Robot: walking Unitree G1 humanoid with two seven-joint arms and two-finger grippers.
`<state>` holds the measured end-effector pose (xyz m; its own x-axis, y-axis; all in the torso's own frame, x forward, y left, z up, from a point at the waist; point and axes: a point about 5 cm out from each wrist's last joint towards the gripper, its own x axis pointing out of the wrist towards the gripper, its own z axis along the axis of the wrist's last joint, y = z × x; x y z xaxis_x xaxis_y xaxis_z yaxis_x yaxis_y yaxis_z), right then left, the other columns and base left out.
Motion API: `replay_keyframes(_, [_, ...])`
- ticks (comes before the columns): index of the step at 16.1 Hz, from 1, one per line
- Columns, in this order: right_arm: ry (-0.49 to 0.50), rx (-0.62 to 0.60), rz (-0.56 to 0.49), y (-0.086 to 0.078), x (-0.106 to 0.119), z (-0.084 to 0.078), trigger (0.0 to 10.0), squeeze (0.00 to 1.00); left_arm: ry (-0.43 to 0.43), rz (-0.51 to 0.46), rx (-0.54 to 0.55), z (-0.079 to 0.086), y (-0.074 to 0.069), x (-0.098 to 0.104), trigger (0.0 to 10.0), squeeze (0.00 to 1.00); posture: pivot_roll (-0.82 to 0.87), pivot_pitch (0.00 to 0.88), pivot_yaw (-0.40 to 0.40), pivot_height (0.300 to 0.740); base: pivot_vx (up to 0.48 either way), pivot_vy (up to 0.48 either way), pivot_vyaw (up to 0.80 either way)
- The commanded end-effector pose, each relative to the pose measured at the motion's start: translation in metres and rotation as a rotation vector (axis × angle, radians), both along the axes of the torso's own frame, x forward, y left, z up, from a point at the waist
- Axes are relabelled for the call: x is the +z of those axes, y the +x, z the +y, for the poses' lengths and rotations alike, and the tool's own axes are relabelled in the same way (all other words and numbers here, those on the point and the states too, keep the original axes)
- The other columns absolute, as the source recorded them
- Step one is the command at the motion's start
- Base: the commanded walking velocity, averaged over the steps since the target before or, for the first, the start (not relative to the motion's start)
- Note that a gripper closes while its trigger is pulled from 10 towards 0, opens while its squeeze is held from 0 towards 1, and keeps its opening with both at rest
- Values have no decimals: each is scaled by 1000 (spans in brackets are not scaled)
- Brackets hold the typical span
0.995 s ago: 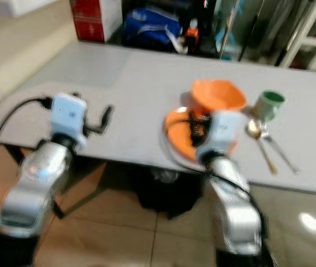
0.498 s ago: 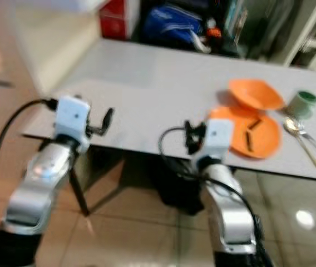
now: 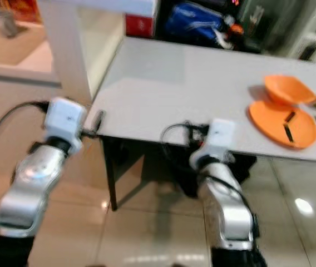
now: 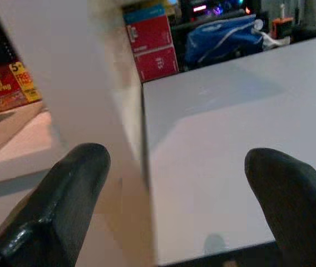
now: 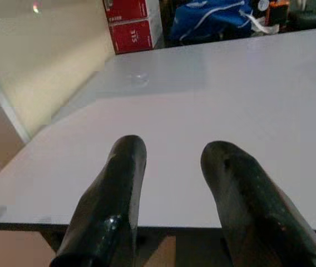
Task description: Setting the table
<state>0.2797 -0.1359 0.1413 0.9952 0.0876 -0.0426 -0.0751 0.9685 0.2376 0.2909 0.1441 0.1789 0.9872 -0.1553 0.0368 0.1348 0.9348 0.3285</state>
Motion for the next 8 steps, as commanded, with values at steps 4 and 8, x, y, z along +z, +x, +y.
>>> replay_keyframes(4, [-3, 1, -34, 1, 8, -7, 10000, 922, -75, 31, -61, -13, 0, 3, 10000, 1000, 80, 17, -55, 740, 0, 480, -800])
replay_keyframes(8, [-27, -4, -57, 4, 14, -10, 10000, 1000, -65, 25, -69, -13, 3, 6, 10000, 1000, 75, 16, -33, 740, 0, 480, -800])
